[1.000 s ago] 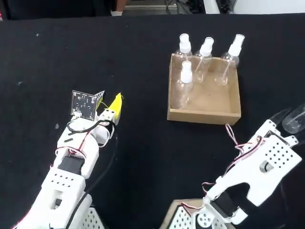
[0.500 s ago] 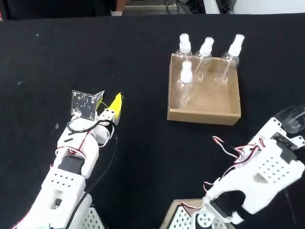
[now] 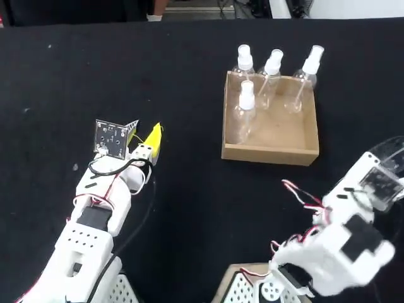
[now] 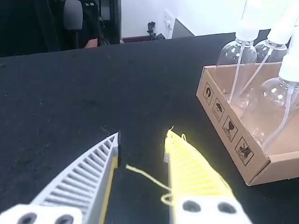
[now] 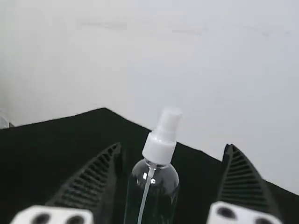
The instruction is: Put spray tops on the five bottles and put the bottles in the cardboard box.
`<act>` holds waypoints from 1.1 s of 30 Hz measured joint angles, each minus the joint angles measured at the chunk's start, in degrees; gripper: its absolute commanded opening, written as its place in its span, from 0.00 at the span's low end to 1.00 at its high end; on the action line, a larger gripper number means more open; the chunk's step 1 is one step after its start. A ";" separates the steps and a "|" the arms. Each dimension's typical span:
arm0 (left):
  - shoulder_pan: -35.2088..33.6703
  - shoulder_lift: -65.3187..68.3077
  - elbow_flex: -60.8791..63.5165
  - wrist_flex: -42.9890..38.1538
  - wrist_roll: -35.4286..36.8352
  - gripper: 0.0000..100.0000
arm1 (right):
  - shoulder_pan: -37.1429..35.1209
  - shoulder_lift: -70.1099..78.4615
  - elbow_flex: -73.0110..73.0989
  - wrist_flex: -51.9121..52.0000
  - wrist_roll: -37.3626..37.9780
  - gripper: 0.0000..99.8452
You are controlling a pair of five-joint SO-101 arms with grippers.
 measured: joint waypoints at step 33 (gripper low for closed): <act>0.00 0.00 0.00 0.00 0.00 0.16 | 0.79 -8.18 -23.12 55.30 5.71 0.29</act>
